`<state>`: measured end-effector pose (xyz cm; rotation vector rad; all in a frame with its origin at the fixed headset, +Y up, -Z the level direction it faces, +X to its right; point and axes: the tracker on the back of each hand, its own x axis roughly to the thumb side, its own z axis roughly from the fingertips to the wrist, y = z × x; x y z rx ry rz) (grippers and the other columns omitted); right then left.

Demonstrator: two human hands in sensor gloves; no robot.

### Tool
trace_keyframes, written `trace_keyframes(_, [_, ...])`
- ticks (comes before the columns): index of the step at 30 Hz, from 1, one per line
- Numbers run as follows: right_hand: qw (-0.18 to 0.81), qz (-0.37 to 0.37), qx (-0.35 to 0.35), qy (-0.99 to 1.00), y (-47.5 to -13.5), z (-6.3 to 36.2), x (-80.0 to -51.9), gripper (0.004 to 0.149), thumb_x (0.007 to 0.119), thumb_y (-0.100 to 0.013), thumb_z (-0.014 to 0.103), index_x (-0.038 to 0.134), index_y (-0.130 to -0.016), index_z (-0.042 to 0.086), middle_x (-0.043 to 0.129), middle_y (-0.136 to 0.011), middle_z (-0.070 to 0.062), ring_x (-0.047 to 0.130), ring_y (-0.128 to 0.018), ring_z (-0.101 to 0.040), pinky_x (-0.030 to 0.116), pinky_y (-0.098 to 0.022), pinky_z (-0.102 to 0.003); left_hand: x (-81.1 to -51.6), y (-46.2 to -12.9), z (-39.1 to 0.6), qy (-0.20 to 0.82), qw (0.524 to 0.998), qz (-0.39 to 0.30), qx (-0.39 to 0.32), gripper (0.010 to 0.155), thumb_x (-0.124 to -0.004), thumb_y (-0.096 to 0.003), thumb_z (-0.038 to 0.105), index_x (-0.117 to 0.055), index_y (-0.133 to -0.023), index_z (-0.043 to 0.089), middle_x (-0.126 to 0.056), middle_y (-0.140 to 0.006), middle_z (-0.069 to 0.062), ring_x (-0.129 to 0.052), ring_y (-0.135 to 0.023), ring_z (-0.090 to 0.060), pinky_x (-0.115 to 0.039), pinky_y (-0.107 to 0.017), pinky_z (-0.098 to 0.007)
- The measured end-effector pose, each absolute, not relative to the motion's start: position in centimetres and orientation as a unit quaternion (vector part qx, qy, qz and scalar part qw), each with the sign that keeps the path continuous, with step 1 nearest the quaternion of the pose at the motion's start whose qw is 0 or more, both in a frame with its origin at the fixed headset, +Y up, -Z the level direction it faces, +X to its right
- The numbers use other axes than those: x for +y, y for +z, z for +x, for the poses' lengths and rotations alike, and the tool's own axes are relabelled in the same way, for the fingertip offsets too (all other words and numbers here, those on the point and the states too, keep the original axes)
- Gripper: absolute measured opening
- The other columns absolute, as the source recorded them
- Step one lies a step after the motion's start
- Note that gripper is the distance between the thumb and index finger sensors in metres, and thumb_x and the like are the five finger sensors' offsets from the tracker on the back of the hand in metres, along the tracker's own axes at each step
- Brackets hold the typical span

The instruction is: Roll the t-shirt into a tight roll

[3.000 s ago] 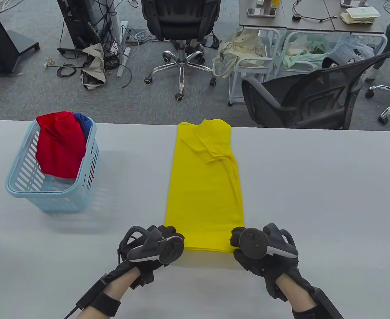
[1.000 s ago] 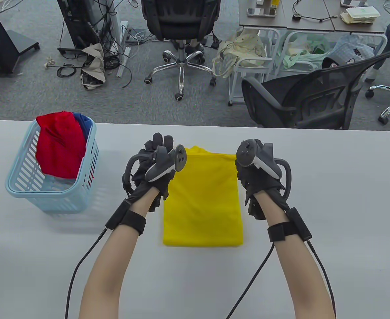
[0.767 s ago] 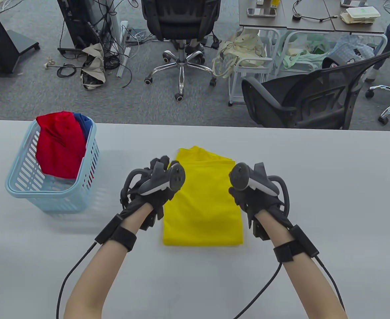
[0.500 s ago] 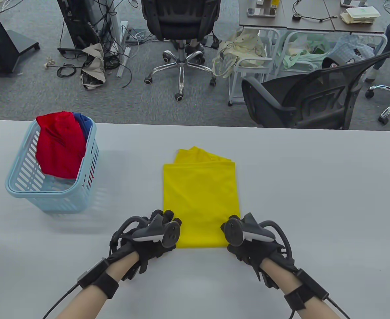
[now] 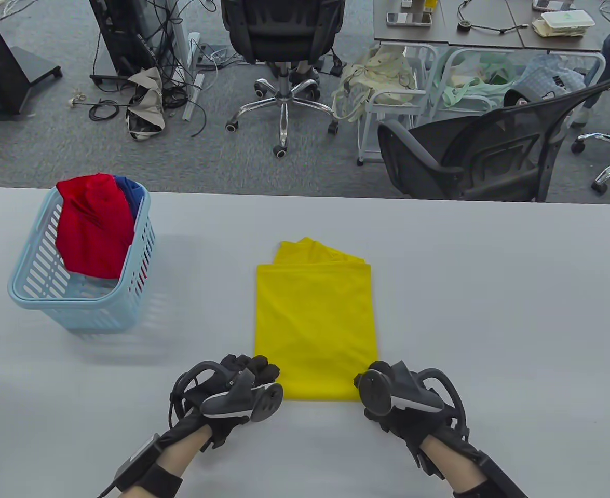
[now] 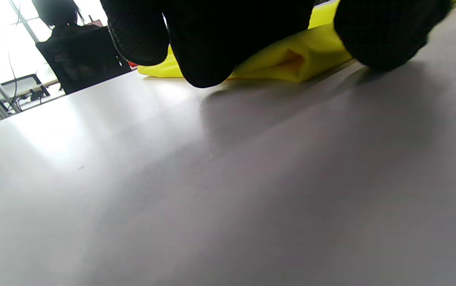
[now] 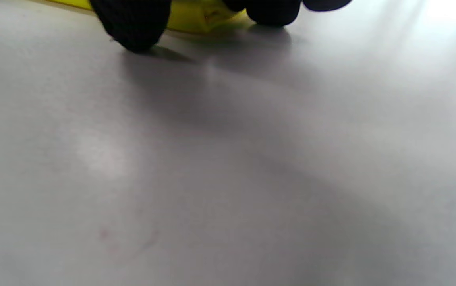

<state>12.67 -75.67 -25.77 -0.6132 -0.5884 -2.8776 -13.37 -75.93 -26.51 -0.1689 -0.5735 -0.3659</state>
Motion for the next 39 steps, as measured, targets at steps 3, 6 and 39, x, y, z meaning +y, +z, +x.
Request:
trace_keyframes(3, [0.067, -0.194, -0.191, -0.96, -25.9, 12.4, -75.8, 0.051, 0.066, -0.065, 0.041, 0.043, -0.109, 0.029, 0.037, -0.117, -0.013, 0.055, -0.105, -0.037, 0.049, -0.074, -0.058, -76.1, -26.4, -13.2, -0.189, 0.937, -0.053, -0.289, 0.051, -0.067, -0.0509, 0.05, -0.064, -0.099, 0.034, -0.076, -0.104, 0.003, -0.087, -0.089, -0.02, -0.072, -0.074, -0.05])
trace_keyframes(6, [0.053, -0.194, -0.183, -0.962, -26.1, 12.7, -75.4, 0.037, 0.059, -0.067, 0.034, 0.055, -0.103, 0.028, 0.046, -0.114, -0.01, 0.063, -0.102, -0.035, 0.054, -0.073, -0.057, -75.5, -26.5, -13.4, -0.16, 0.938, -0.052, -0.303, 0.042, -0.067, -0.0518, 0.047, -0.073, -0.092, 0.035, -0.086, -0.096, 0.005, -0.095, -0.081, -0.018, -0.076, -0.071, -0.048])
trace_keyframes(39, [-0.067, -0.197, -0.259, -0.943, -26.8, 13.6, -75.5, 0.041, 0.054, -0.067, 0.04, 0.059, -0.102, 0.018, 0.063, -0.1, -0.011, 0.082, -0.076, -0.027, 0.069, -0.059, -0.046, -72.9, -24.7, -13.7, -0.152, 0.956, -0.033, -0.25, 0.049, -0.064, -0.053, 0.049, -0.073, -0.098, 0.031, -0.086, -0.098, 0.0, -0.093, -0.083, -0.022, -0.074, -0.071, -0.051])
